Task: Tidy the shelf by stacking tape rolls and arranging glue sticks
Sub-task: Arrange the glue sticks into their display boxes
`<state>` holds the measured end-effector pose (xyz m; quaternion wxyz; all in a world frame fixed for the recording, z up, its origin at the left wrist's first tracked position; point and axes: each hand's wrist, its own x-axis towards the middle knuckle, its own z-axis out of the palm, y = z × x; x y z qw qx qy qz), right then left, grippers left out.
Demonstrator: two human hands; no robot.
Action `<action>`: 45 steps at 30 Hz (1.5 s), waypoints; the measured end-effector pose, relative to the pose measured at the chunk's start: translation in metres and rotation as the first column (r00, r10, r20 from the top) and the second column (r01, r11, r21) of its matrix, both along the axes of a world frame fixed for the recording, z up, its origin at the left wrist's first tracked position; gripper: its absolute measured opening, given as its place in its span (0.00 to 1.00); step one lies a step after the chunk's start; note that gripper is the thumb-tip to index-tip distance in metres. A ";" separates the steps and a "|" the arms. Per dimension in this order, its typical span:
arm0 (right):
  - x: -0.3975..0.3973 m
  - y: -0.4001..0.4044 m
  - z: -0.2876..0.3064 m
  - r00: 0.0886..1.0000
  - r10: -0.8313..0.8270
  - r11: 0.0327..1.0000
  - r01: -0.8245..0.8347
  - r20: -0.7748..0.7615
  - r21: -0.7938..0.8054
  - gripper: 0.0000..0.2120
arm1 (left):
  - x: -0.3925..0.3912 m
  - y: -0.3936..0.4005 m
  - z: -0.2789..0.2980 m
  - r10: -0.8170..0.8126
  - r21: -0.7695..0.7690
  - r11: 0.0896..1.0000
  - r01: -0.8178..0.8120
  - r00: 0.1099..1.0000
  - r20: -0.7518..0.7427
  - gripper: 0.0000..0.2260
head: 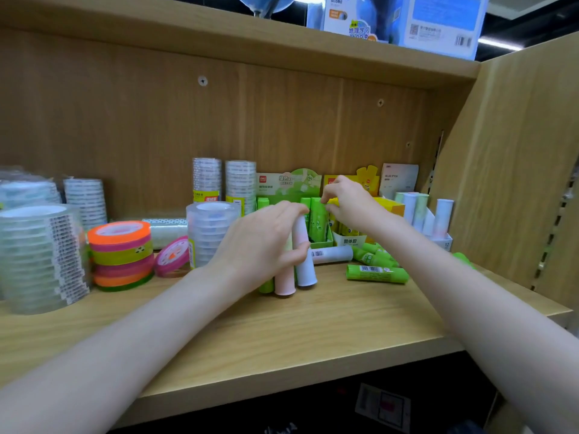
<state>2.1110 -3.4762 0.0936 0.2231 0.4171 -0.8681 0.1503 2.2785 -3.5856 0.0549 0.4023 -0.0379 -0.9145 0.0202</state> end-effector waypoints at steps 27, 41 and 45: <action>0.013 0.025 0.002 0.982 0.049 0.988 -0.021 0.183 -0.152 0.15 | 0.001 0.003 -0.001 -0.012 0.003 1.000 0.012 0.999 -0.032 0.23; 0.016 0.037 -0.003 0.998 -0.001 0.999 0.004 0.067 -0.054 0.15 | 0.000 0.001 -0.001 -0.021 0.008 1.000 0.022 0.999 -0.033 0.25; 0.024 0.064 -0.004 1.000 -0.018 1.000 0.019 0.008 -0.016 0.12 | 0.000 0.000 0.000 -0.019 -0.010 1.000 0.018 0.999 -0.037 0.25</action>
